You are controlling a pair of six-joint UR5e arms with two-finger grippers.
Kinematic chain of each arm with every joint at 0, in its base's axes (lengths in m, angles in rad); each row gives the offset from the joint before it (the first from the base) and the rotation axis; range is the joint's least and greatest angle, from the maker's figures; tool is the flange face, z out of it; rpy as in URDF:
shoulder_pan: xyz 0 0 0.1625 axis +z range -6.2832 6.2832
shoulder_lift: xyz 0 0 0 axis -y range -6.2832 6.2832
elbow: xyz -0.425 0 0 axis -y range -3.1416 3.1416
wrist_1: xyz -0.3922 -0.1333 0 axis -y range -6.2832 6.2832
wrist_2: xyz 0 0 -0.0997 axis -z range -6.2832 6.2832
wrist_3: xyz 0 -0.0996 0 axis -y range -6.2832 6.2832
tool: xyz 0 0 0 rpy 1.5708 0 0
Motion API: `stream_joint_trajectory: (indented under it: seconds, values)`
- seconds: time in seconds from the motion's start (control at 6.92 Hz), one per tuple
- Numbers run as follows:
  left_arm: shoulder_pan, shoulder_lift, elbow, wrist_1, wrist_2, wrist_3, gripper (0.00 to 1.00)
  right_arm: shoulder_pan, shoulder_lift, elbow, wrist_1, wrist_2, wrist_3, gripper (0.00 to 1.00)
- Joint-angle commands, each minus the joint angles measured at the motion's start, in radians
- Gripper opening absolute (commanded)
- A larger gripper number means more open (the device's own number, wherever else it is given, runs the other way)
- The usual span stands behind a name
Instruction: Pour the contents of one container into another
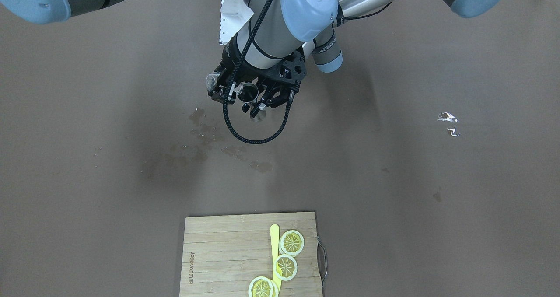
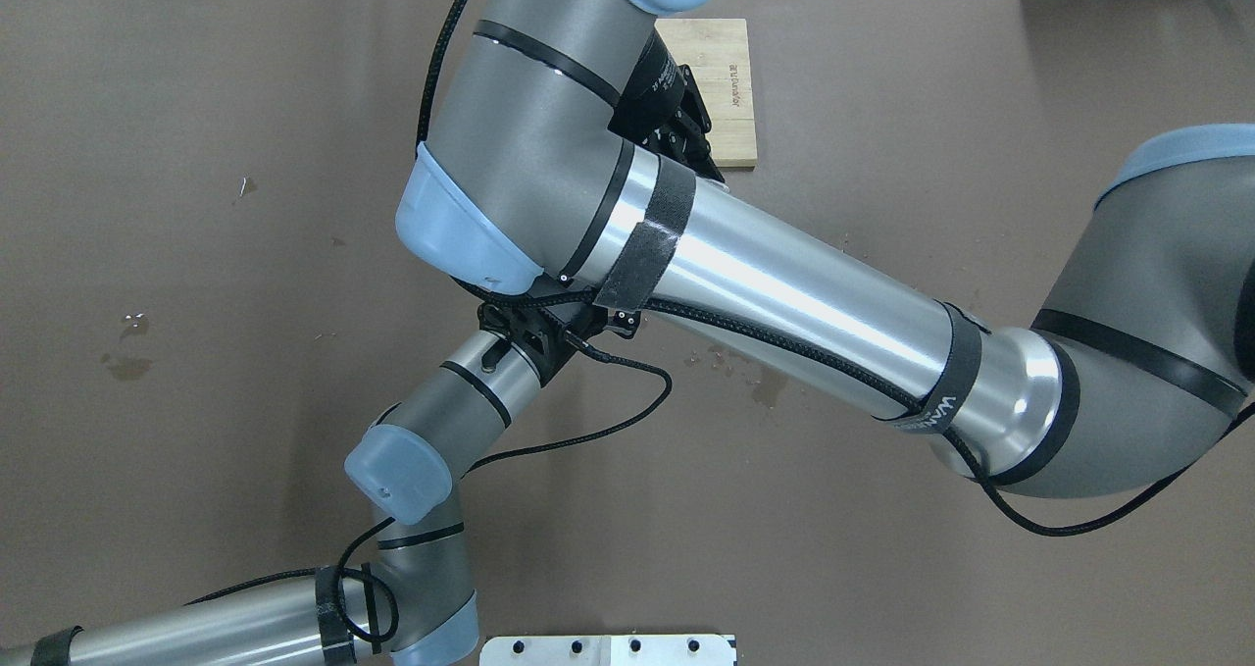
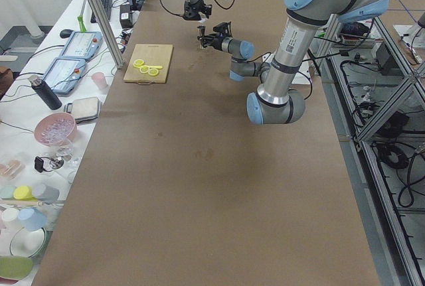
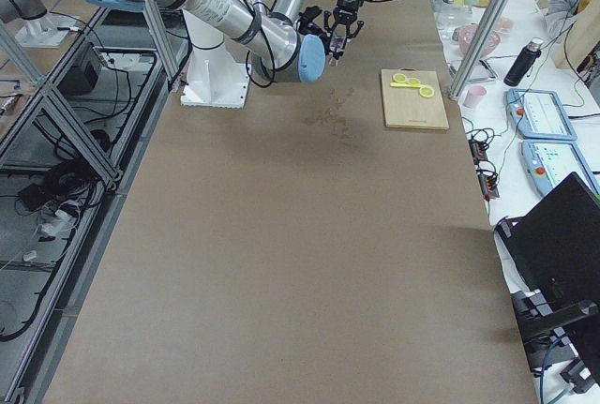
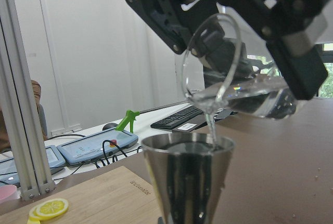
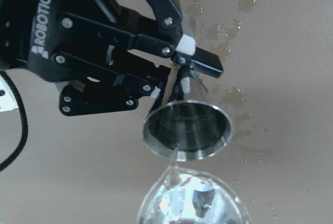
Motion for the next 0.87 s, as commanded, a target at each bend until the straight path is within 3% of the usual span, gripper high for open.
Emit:
stream_joint_trajectory:
  seconds: [0.0, 0.72]
  values:
    - [0.0, 0.003, 0.0, -0.005, 0.0, 0.0, 0.0, 0.001, 0.0, -0.006, 0.0, 0.0, 0.0, 0.0]
    - [0.0, 0.003, 0.0, -0.008, 0.0, 0.0, 0.0, 0.002, 0.026, -0.051, -0.002, -0.003, -0.003, 0.0]
